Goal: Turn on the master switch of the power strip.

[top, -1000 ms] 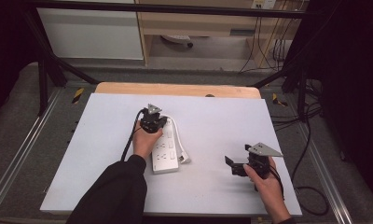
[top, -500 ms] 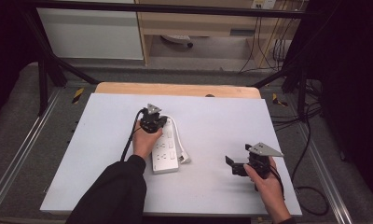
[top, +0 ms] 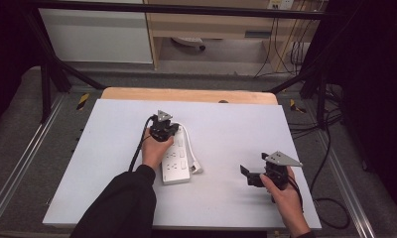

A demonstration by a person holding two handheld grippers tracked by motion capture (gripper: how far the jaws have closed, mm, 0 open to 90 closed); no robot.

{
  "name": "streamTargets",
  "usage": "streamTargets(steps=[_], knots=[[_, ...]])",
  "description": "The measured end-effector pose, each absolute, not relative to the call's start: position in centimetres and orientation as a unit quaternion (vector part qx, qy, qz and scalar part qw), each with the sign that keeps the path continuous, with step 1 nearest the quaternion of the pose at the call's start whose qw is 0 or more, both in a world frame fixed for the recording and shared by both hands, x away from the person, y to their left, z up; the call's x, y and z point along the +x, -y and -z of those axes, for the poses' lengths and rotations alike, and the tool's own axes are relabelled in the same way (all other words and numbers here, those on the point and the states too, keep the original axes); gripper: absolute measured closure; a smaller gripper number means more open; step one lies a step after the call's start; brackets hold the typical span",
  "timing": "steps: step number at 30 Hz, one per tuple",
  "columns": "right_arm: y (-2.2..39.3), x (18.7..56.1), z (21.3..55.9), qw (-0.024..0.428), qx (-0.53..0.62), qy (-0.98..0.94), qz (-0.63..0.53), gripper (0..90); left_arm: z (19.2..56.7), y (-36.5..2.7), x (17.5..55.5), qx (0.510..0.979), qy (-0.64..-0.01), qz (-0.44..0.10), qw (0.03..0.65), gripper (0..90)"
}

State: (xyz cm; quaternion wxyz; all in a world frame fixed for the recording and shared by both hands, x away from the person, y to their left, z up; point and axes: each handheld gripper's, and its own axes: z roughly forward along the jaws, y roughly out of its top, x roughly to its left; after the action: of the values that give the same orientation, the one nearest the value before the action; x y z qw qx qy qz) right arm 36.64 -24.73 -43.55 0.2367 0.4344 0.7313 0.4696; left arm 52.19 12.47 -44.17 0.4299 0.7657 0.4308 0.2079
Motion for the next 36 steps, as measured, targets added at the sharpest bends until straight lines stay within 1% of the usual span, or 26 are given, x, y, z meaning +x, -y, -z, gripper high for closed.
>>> streamTargets(steps=[11,22,23,24,25,27,28,29,31,35,36], knots=[[24.8,36.6,43.5,0.236,0.434,-0.731,-0.471,3.1,44.0,-12.5,52.0,0.769,-0.428,-0.206,0.428,90.0],[24.8,36.6,43.4,0.237,0.435,-0.73,-0.471,3.1,43.2,-13.0,51.8,0.759,-0.431,-0.202,0.445,90.0],[24.7,36.6,43.5,0.236,0.435,-0.73,-0.471,3.1,43.2,-13.1,51.8,0.758,-0.432,-0.2,0.447,83.8],[24.7,36.6,43.5,0.236,0.435,-0.731,-0.47,3.1,43.1,-13.1,51.7,0.757,-0.432,-0.198,0.449,80.1],[24.7,36.6,43.5,0.236,0.435,-0.731,-0.47,3.1,43.0,-13.1,51.7,0.755,-0.434,-0.198,0.45,80.1],[24.6,36.7,43.5,0.237,0.434,-0.731,-0.47,3.1,42.8,-13.2,51.6,0.754,-0.431,-0.201,0.453,72.4],[24.6,36.7,43.5,0.237,0.434,-0.731,-0.47,3.1,42.6,-13.2,51.5,0.753,-0.43,-0.201,0.456,72.4],[24.6,36.6,43.5,0.236,0.435,-0.731,-0.47,3.1,42.5,-13.2,51.5,0.751,-0.43,-0.203,0.459,69.0],[24.6,36.7,43.5,0.237,0.434,-0.731,-0.47,3.1,42.3,-13.3,51.4,0.749,-0.428,-0.209,0.461,60.0],[24.6,36.7,43.5,0.237,0.435,-0.731,-0.469,3.1,42.1,-13.2,51.3,0.745,-0.426,-0.203,0.47,44.9],[24.6,36.7,43.5,0.238,0.434,-0.731,-0.469,3.1,42.1,-13.2,51.3,0.746,-0.426,-0.205,0.47,38.5]])
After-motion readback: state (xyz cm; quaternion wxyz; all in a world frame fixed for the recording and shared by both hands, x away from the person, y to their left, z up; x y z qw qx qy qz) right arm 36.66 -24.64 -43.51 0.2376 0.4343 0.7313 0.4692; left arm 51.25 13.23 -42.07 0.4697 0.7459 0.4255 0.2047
